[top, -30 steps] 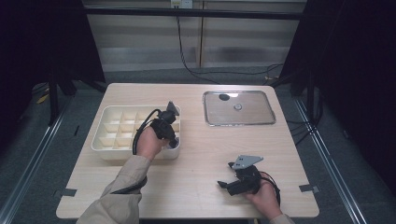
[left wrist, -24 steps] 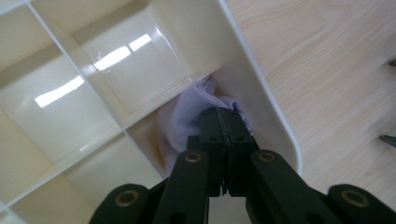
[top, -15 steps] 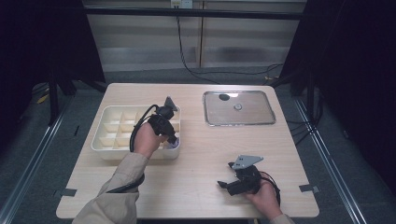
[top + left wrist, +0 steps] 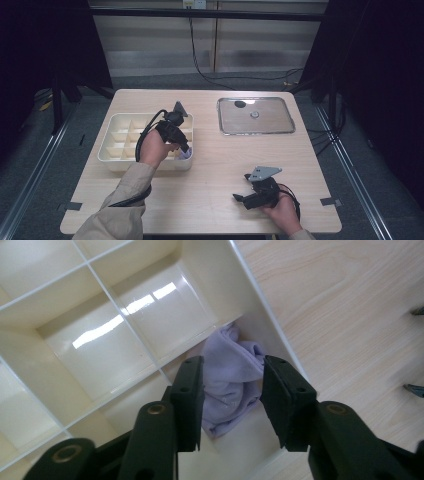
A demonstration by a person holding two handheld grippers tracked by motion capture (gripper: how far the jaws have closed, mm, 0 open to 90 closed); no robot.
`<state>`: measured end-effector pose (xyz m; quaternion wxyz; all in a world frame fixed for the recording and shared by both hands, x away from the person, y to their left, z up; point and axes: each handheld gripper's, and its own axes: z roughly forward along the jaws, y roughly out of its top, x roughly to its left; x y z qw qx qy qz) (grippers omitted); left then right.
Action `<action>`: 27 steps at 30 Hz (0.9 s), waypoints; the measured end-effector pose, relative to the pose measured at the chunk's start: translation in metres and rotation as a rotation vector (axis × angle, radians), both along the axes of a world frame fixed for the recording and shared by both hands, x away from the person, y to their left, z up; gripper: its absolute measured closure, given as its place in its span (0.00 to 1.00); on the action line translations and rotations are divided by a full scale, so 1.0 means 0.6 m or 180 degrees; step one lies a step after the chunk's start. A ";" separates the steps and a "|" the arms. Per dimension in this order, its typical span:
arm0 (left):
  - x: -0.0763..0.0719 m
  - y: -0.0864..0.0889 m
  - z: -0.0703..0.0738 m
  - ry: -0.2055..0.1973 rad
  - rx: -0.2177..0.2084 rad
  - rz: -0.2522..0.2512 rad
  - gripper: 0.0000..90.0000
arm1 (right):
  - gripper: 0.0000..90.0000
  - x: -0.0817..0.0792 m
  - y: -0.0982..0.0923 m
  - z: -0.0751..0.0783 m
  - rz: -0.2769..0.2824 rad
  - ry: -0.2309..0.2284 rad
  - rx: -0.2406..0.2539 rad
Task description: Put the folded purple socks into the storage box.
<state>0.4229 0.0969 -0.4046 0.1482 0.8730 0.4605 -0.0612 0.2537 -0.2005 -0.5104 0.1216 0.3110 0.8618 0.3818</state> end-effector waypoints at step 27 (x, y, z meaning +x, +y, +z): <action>-0.013 0.007 0.013 -0.0113 -0.0021 -0.0034 0.30 | 0.18 0.000 0.000 0.000 -0.0002 0.0010 0.0004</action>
